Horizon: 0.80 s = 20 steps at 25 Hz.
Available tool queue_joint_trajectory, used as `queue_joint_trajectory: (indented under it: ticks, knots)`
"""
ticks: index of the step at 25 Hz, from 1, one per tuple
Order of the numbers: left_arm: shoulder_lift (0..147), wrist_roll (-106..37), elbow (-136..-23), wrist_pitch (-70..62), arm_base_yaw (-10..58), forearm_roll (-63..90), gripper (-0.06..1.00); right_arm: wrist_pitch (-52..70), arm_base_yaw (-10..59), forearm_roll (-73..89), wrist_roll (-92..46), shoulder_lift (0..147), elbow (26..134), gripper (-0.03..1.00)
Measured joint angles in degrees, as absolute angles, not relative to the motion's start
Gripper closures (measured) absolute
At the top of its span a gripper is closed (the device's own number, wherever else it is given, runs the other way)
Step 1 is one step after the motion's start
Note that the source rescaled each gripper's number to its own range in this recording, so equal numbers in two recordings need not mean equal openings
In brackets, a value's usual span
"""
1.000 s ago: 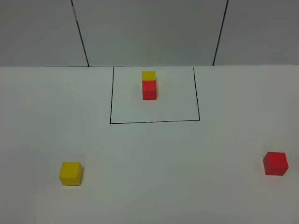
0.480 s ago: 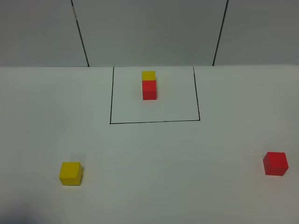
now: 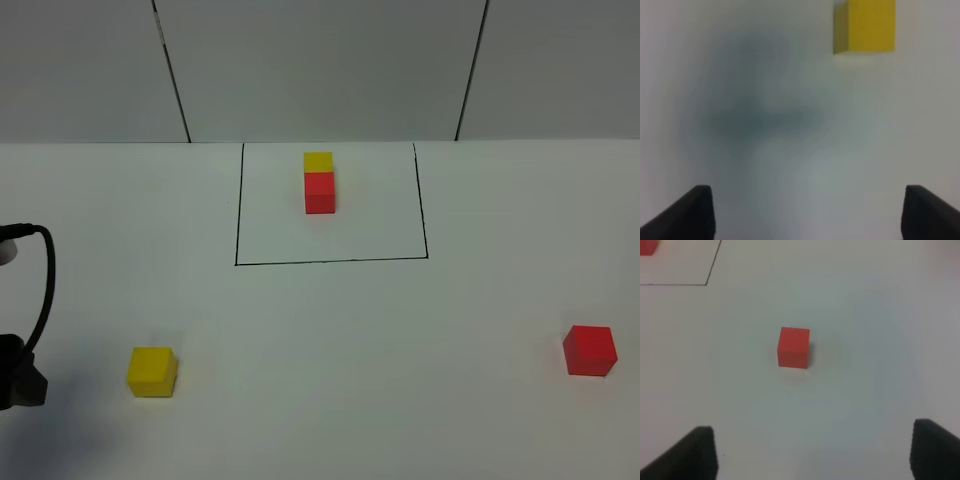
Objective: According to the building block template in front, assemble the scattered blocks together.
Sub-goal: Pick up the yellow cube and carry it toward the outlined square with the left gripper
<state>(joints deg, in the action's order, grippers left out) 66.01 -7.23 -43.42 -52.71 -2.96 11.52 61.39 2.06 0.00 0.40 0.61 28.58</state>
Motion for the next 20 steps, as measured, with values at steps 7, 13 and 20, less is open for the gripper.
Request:
queue_joint_trajectory:
  ticks: [7, 13, 20]
  knots:
    - [70.88, -6.13, -43.91, -46.66, 3.81, 11.47, 0.18, 61.39, 2.06, 0.0, 0.4, 0.61, 28.58, 0.35]
    - [78.88, -2.64, -47.23, -44.19, 9.84, 10.42, 0.18, 61.39, 2.06, 0.0, 0.4, 0.61, 28.58, 0.35]
    - [90.67, 5.13, -55.98, -46.01, 15.67, 4.63, 0.18, 61.39, 2.02, 0.0, 0.4, 0.61, 28.58, 0.35]
